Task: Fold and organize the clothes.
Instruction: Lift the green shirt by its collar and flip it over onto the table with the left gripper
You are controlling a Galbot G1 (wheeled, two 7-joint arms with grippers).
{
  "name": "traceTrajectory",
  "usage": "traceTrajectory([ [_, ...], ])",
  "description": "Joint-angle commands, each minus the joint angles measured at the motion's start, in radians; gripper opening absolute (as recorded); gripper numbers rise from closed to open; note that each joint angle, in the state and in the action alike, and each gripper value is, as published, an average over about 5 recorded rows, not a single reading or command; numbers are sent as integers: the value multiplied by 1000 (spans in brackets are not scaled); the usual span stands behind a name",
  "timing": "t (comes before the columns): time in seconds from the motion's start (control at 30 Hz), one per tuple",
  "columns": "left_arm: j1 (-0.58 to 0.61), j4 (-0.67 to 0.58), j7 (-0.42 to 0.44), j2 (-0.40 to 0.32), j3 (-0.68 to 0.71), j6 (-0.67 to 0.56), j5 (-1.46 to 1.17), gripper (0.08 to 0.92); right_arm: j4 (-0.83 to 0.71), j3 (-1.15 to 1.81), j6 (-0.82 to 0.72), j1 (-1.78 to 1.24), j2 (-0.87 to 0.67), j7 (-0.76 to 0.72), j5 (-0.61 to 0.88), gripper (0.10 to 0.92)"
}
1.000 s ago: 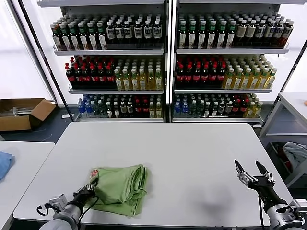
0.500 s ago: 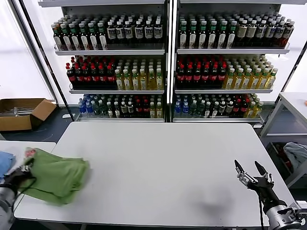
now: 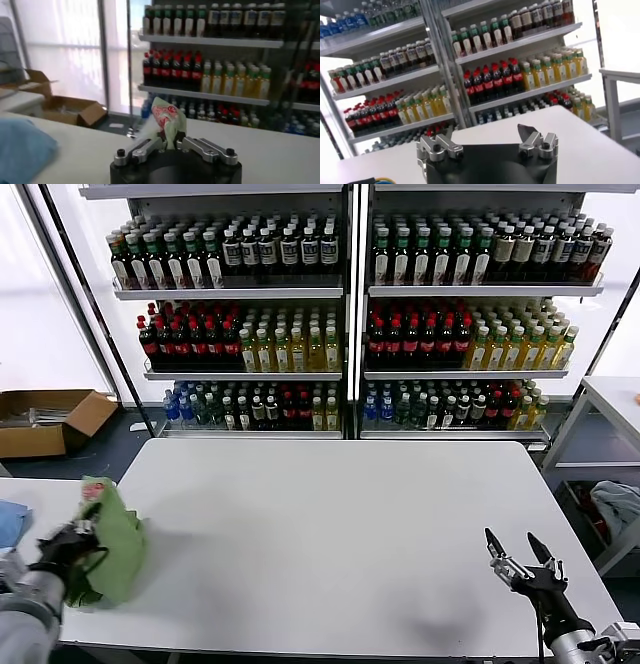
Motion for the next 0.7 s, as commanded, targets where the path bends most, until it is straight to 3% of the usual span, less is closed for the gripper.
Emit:
traceTrajectory([
  [0.03,-59,-71,-196,-271,711,1,13,142,64,-66,4,-68,71,1,-49,823],
  [0.17,-136,40,-209,-329,813,-1,-1,142,72,-75,5,-87,68,0,-69,823],
  [0.33,-228,109,-234,-377,819,-19,-32,142,81,-80,-10,-82,40,2,-81,823],
  [0.5,-277,89,-240,-369,795,-21,-68,142,81,-112,-30,-64,-2,0,-107,823],
  [0.7,-223,-16,-200,-315,759,-8,-137,165,62,-190,-69,-16,-42,7,-172,823],
])
